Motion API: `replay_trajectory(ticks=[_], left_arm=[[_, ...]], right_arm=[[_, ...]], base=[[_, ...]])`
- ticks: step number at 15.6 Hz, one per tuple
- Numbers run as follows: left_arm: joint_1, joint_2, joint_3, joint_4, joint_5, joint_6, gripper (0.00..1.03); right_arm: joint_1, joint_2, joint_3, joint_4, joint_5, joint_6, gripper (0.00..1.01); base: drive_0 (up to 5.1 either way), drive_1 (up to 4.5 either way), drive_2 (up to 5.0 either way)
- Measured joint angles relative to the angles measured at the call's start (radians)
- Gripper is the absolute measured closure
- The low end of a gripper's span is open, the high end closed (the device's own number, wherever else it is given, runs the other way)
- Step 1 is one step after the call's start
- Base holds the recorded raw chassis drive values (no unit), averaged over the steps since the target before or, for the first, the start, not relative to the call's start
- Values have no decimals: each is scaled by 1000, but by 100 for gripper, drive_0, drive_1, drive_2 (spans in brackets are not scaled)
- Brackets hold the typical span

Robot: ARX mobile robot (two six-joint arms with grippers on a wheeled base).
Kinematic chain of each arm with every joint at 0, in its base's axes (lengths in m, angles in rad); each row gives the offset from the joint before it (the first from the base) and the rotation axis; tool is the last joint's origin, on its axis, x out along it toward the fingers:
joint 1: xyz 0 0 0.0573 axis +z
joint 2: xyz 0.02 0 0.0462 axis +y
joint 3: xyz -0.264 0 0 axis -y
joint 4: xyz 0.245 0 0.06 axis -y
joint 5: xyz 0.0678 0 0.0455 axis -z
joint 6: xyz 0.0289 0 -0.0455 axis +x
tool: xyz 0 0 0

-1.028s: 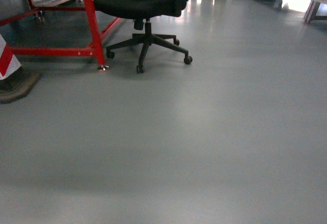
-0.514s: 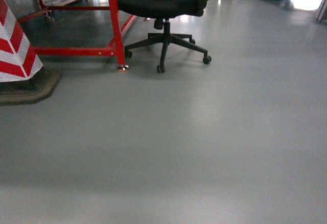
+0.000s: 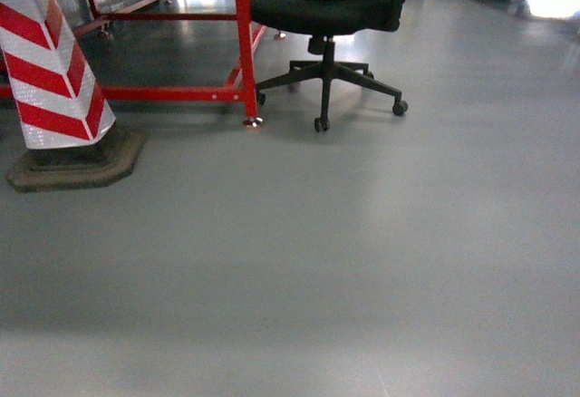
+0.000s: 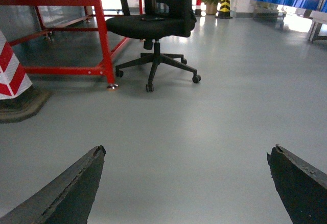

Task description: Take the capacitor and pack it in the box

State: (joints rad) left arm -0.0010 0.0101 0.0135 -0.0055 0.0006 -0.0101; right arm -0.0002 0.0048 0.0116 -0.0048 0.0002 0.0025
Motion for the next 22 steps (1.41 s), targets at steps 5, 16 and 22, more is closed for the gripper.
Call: replay_trajectory(ticks=[5, 16, 22], left_arm=[[0, 0, 0, 0, 0, 0, 59], [0, 0, 0, -2, 0, 0, 59], [0, 0, 0, -1, -3, 0, 59]], right_arm=[[0, 0, 0, 1, 0, 0, 3], [0, 0, 0, -1, 0, 0, 3], [0, 0, 0, 0, 0, 0, 3]], base=[[-495, 241, 241], [-495, 241, 241], [-495, 241, 241]])
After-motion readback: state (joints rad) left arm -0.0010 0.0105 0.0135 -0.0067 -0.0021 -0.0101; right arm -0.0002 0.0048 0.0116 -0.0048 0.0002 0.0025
